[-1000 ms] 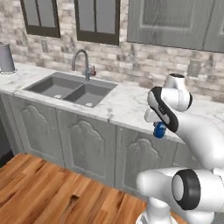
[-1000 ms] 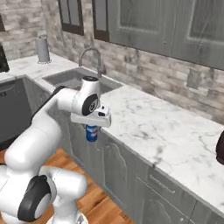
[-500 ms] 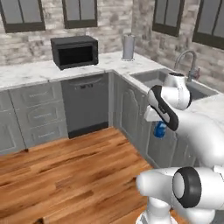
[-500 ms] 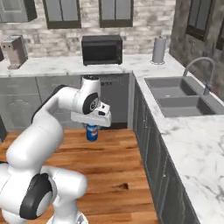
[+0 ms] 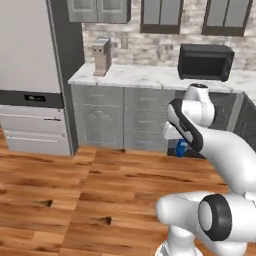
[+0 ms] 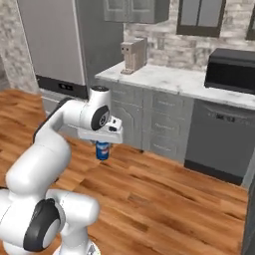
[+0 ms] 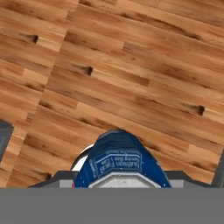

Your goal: Move the drinks to the dining counter.

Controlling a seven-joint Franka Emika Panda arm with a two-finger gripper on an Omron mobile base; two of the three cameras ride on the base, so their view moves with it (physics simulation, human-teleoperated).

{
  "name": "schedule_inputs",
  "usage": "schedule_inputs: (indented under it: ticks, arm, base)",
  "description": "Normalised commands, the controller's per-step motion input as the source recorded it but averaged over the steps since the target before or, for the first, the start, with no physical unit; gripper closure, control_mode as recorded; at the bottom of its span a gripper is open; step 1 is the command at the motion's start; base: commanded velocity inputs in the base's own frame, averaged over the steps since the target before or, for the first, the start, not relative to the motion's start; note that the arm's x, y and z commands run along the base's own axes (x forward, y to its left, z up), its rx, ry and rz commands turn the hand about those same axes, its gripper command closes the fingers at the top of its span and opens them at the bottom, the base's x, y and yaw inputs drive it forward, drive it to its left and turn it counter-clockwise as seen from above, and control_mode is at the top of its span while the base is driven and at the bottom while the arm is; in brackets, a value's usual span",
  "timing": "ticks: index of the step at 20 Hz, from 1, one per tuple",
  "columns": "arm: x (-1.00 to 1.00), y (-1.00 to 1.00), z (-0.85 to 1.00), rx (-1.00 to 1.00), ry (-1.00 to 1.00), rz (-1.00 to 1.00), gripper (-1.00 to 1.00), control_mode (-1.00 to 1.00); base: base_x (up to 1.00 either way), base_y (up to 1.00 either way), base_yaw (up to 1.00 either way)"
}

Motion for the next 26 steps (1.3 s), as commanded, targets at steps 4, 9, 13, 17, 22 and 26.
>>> schedule_inputs:
  ticks: [4, 9, 13, 17, 22, 26]
  arm:
    - [0.00, 0.00, 0.00, 0.00, 0.00, 0.00, 1.00, 1.00]
    - [0.00, 0.00, 0.00, 0.00, 0.00, 0.00, 1.00, 1.00]
    - [0.00, 0.00, 0.00, 0.00, 0.00, 0.00, 1.00, 1.00]
    - [0.00, 0.00, 0.00, 0.00, 0.00, 0.00, 1.00, 1.00]
    - [0.00, 0.00, 0.00, 0.00, 0.00, 0.00, 1.00, 1.00]
    - [0.00, 0.00, 0.00, 0.00, 0.00, 0.00, 1.00, 1.00]
  base:
    - [1.00, -0.07, 0.62]
    - [1.00, -0.12, 0.59]
    - [1.00, -0.11, 0.76]
    - [0.98, -0.12, 0.81]
    - [0.99, -0.11, 0.79]
    - [1.00, -0.13, 0.66]
